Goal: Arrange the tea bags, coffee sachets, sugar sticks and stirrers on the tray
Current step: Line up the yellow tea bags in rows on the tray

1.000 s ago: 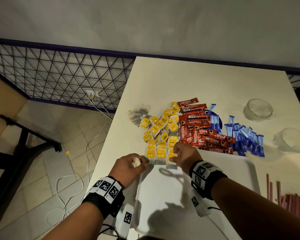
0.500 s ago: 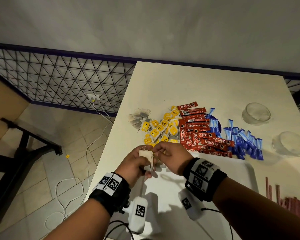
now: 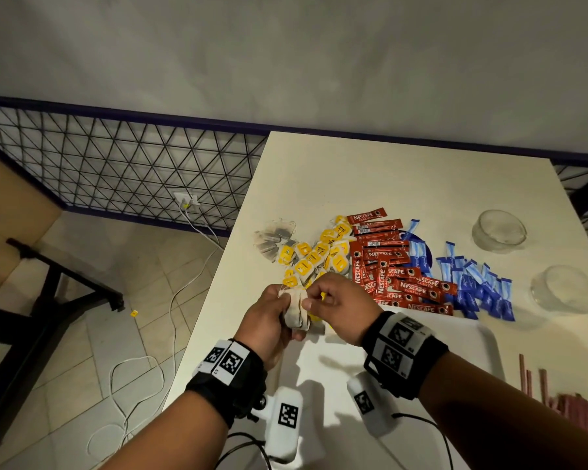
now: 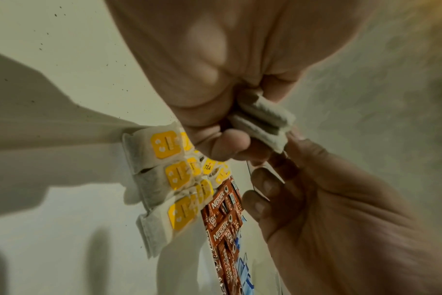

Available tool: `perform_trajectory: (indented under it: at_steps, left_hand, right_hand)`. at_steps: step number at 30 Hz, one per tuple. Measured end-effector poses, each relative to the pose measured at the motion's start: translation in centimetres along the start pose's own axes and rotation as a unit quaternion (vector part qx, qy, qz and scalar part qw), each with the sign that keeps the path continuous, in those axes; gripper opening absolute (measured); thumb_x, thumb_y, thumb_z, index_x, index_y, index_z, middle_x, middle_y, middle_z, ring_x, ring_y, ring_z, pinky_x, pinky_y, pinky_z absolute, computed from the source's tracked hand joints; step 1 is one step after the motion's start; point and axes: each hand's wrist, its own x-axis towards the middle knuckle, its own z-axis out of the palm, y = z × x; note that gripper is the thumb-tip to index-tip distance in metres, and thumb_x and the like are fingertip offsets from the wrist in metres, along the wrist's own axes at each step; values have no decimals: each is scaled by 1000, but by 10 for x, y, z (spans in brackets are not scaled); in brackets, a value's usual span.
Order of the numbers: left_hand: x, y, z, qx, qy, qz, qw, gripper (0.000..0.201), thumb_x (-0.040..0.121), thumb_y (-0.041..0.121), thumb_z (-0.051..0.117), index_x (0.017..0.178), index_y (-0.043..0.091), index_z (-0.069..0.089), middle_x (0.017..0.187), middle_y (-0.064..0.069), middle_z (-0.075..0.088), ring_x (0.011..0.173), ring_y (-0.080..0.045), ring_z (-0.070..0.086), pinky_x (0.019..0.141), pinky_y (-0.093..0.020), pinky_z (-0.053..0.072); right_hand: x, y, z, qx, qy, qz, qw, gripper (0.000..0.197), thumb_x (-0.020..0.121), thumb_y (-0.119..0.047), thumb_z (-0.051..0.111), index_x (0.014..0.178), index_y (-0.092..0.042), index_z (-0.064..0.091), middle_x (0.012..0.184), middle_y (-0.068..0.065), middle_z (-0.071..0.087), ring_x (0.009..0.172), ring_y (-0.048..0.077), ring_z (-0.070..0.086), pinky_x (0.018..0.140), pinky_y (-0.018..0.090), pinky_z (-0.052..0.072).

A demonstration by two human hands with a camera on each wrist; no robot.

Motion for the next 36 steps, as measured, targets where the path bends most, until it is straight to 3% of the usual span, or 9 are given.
perform_trajectory:
  at_steps: [7,12,15,18,21,24,29,34,36]
  left_hand:
    - [-2,3,-1,-19,65,57,996,20,98,1,30,96,8,49,88,-19,67,70,-34,63,56,-42,56]
    - [0,5,-18,96,123,108,982,30,83,-5,36,85,12,59,67,-14,61,47,-21,50,48,-27,44]
    - [-2,1,-19,266,39,154,951,12,75,27,57,76,22,68,57,3,61,48,-12,46,53,-24,39]
    - [-3,-6,-16,378,-23,158,912,18,70,48,70,78,32,71,71,-7,70,53,-15,46,56,-24,39]
    - [-2,-4,-14,368,-7,177,913,13,73,40,71,71,27,71,63,0,67,55,-14,46,57,-24,37]
    - [-3,-1,-16,369,-5,178,912,24,81,22,75,60,27,65,54,12,61,47,-4,40,52,-19,35]
    - [3,1,-19,463,-2,229,857,18,84,24,72,73,13,64,54,11,50,47,-5,39,52,-19,32]
    - [5,14,-24,530,-73,249,807,10,84,30,70,77,25,64,66,12,53,59,0,48,58,-20,35]
    - [7,18,-23,523,-71,241,815,10,76,38,70,78,28,68,76,8,57,66,-3,52,63,-23,41]
  right_hand:
    - [-4,4,-3,107,4,69,992,23,92,-15,60,71,-21,51,61,-8,55,52,7,49,61,26,41]
    - [-6,8,-9,153,34,89,984,28,92,-9,58,67,-18,50,56,-10,57,55,6,53,66,34,46]
    - [-6,8,-8,138,47,88,985,25,90,-11,61,67,-19,55,65,-10,66,58,4,58,67,35,50]
    - [-6,2,-3,111,28,67,991,20,88,-14,63,71,-24,63,72,-8,68,64,5,60,68,30,49]
    - [-7,-6,-6,59,-1,50,997,16,93,-23,58,82,-24,68,73,-17,65,68,-2,59,67,17,43]
    - [-8,-11,-13,21,-27,48,998,25,95,-29,54,90,-18,75,86,-15,69,82,1,63,77,23,49]
    - [-9,-14,-10,20,-6,21,1000,21,94,-23,56,85,-19,75,77,-14,63,73,-5,57,72,23,44]
    - [-4,-8,-13,-58,35,-49,997,24,81,-20,70,101,-31,64,92,-18,51,71,0,47,63,8,35]
    - [-2,-10,-12,-54,12,-43,998,15,83,-19,69,89,-33,65,85,-18,54,69,0,47,63,10,34]
